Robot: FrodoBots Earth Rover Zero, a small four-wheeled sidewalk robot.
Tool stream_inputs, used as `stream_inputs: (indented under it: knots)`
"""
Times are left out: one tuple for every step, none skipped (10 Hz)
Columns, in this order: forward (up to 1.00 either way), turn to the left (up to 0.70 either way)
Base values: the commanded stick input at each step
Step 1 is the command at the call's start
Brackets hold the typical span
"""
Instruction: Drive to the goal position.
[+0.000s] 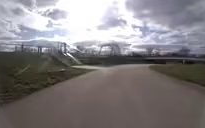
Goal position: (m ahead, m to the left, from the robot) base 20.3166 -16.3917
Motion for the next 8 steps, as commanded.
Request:
stream_inputs:
  knots:
    - [1.00, 0.00]
    - [1.00, -0.07]
    - [1.00, -0.22]
    - [1.00, -0.34]
    - [1.00, -0.36]
    - [1.00, -0.29]
    - [1.00, 0.00]
    - [1.00, 0.00]
